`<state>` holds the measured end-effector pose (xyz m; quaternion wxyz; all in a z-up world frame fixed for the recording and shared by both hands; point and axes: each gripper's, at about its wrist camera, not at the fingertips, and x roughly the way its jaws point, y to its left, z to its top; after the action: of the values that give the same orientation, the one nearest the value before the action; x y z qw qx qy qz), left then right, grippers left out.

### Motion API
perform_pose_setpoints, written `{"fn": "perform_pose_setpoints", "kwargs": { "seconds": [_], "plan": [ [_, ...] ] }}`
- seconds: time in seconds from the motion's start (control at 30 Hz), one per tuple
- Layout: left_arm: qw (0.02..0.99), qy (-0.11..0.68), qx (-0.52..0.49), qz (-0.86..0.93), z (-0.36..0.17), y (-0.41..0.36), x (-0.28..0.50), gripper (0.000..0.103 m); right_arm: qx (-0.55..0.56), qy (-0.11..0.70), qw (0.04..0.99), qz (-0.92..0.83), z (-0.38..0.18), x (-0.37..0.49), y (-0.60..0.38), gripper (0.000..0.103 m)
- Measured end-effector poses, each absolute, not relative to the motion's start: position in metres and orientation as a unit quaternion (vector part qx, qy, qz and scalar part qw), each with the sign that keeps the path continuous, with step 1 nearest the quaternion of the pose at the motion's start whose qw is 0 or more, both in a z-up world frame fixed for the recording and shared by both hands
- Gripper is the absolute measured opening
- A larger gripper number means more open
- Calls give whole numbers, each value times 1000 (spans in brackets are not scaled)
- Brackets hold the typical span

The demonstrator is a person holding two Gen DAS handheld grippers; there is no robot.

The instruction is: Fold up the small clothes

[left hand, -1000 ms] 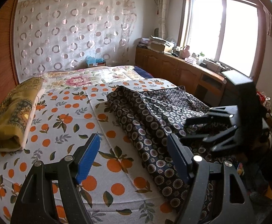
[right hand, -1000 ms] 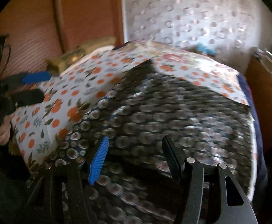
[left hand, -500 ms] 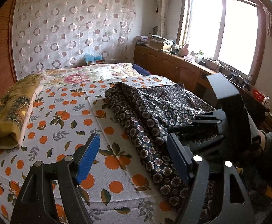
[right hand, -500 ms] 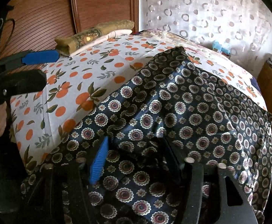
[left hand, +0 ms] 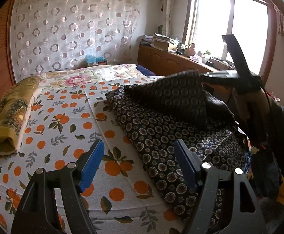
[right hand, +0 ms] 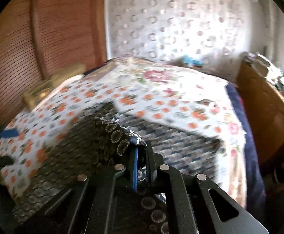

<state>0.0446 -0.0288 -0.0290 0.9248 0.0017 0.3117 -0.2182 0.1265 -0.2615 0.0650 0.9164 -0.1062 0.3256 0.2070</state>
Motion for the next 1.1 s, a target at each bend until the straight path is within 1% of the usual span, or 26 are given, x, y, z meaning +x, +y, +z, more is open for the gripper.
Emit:
{"fn": "perform_pose_setpoints", "kwargs": {
  "seconds": [0.23, 0.33, 0.37, 0.4, 0.43, 0.47, 0.6, 0.7, 0.87, 0.97, 1.0, 1.03, 1.07, 1.1],
  "plan": [
    [922, 317, 6, -224, -32, -34, 46, 75, -105, 333, 924, 155, 68, 173, -278, 5],
    [921, 319, 7, -225, -33, -36, 47, 75, -103, 333, 932, 103, 68, 192, -283, 6],
    [921, 319, 8, -225, -33, -36, 46, 75, -98, 333, 934, 87, 68, 197, -286, 9],
    [921, 320, 8, -224, -34, -36, 46, 75, -95, 333, 935, 75, 69, 200, -286, 20],
    [920, 320, 8, -225, -34, -36, 46, 75, -89, 332, 937, 67, 69, 201, -286, 28],
    [920, 320, 8, -225, -33, -36, 46, 75, -84, 330, 938, 68, 68, 198, -286, 29],
    [920, 321, 8, -227, -34, -39, 47, 75, -80, 338, 933, 95, 64, 181, -281, 30],
    [919, 322, 10, -229, -36, -41, 47, 75, -88, 364, 919, 125, 48, 174, -277, 31],
    [916, 327, 14, -233, -39, -46, 48, 75, -114, 418, 893, 124, 10, 174, -268, 32],
    [914, 330, 15, -234, -42, -48, 47, 75, -115, 431, 886, 129, -2, 180, -268, 32],
    [914, 332, 16, -234, -42, -49, 47, 75, -116, 434, 884, 130, -7, 183, -268, 31],
    [913, 333, 16, -234, -43, -49, 47, 75, -114, 433, 883, 139, -9, 184, -267, 16],
    [913, 333, 16, -235, -43, -49, 46, 75, -113, 431, 883, 147, -12, 187, -270, 6],
    [913, 333, 16, -234, -43, -49, 46, 75, -116, 424, 885, 154, -11, 187, -268, 4]
  ]
}}
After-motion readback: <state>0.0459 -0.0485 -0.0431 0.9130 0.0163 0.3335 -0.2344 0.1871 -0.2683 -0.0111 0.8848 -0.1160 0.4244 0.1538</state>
